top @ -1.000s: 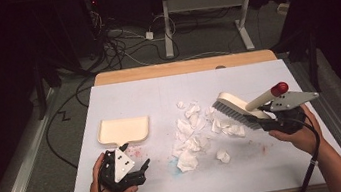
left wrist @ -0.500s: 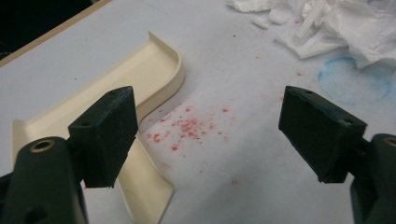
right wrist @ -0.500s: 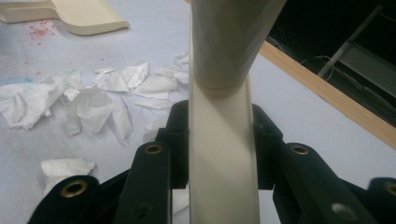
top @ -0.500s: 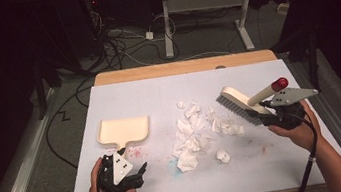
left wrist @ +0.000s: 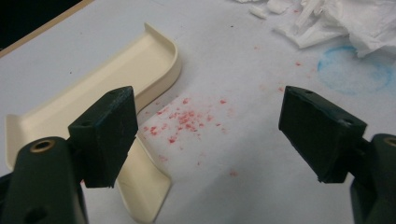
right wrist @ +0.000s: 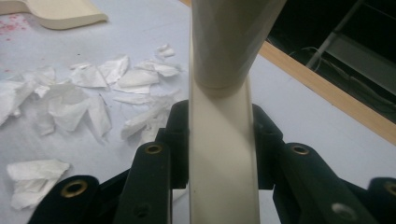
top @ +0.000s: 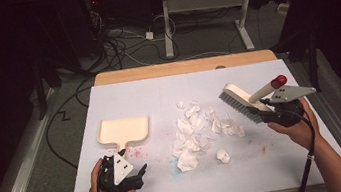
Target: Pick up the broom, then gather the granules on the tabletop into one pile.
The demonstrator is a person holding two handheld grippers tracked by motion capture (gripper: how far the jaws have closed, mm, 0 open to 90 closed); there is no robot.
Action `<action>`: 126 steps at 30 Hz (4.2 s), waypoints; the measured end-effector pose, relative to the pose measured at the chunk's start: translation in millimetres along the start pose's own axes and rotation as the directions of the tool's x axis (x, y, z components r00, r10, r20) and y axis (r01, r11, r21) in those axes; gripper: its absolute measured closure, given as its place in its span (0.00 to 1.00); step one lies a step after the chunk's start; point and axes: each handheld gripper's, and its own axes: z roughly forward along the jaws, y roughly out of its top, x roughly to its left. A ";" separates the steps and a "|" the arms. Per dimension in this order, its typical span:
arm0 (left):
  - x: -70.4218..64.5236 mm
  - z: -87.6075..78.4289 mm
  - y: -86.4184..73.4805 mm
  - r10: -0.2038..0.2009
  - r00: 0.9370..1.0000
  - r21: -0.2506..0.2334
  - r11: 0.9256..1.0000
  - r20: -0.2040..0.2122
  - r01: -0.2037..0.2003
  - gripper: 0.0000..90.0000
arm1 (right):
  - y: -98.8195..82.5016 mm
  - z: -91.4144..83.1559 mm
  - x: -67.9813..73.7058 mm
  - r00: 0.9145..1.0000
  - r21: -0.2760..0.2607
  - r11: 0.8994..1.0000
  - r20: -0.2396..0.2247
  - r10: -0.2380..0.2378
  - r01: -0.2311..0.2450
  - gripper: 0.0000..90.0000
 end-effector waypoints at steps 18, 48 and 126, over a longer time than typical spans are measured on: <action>-1.2 2.9 -1.7 0.010 1.000 0.021 1.000 0.015 -0.011 0.21 | -3.1 6.6 -4.2 1.000 0.019 1.000 0.026 -0.007 0.006 0.76; -2.5 6.3 -0.1 0.013 0.999 0.036 0.999 0.032 -0.014 0.21 | -0.1 34.8 -11.0 0.996 0.086 0.996 0.077 -0.036 0.029 0.76; -10.2 11.6 5.7 0.035 0.992 0.049 0.998 0.122 -0.042 0.22 | -2.6 32.1 16.3 0.986 0.330 0.941 0.120 -0.116 0.071 0.75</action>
